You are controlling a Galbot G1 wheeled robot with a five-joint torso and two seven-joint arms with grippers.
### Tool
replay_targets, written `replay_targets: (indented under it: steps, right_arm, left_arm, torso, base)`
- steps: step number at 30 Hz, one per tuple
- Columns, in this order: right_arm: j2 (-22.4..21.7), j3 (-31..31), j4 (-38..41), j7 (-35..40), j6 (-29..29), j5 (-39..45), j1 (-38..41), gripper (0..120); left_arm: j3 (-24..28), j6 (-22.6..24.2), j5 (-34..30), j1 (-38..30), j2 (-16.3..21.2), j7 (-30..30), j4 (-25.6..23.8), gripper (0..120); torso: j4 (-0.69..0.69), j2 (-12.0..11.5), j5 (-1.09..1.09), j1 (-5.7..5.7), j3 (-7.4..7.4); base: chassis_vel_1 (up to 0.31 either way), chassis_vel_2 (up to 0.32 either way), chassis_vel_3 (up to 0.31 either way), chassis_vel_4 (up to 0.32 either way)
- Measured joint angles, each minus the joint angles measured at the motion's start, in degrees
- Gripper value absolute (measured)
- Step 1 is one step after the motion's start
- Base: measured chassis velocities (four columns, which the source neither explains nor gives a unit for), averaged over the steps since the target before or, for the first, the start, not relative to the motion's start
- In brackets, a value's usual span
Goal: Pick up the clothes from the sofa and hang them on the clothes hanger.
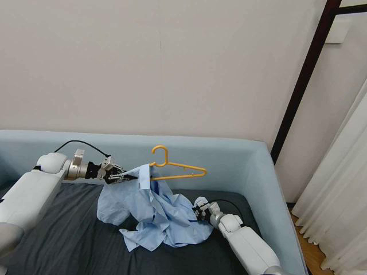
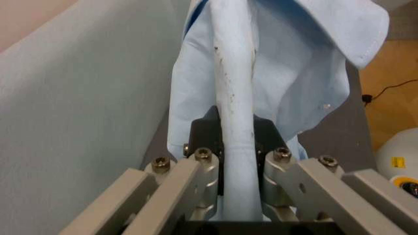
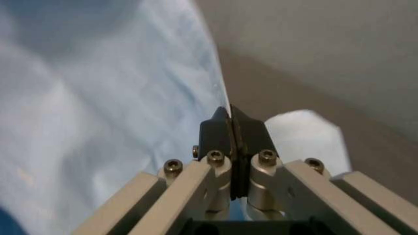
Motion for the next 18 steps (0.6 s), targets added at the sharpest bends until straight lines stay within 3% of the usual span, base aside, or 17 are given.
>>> replay_targets:
  steps: [4,5,9,18]
  right_arm:
    - [-5.6,0.4,11.1,3.4,-2.6,18.8,-1.8,0]
    - [-5.6,0.4,11.1,3.4,-2.6,18.8,-1.8,0]
    - [-11.3,1.5,23.8,9.1,-5.2,33.4,-3.4,0]
    - [-17.3,5.5,36.8,14.7,-4.0,40.0,-5.7,0]
  left_arm:
    - [0.0,-0.8,-1.0,-0.1,-0.5,0.3,0.5,6]
    - [0.0,-0.8,-1.0,-0.1,-0.5,0.3,0.5,6]
    - [0.1,-1.1,-1.8,-0.4,-1.1,1.0,0.7,6]
    - [0.6,-1.1,-1.9,-1.3,-1.4,1.9,0.0,6]
  torso:
    - [-0.02,0.0,0.0,0.0,0.0]
    - [-0.02,0.0,0.0,0.0,0.0]
    - [-0.02,0.0,0.0,0.0,0.0]
    - [-0.02,0.0,0.0,0.0,-0.01]
  base:
    - [0.0,0.0,0.0,0.0]
    - [0.0,0.0,0.0,0.0]
    - [0.0,0.0,0.0,0.0]
    - [0.0,0.0,0.0,0.0]
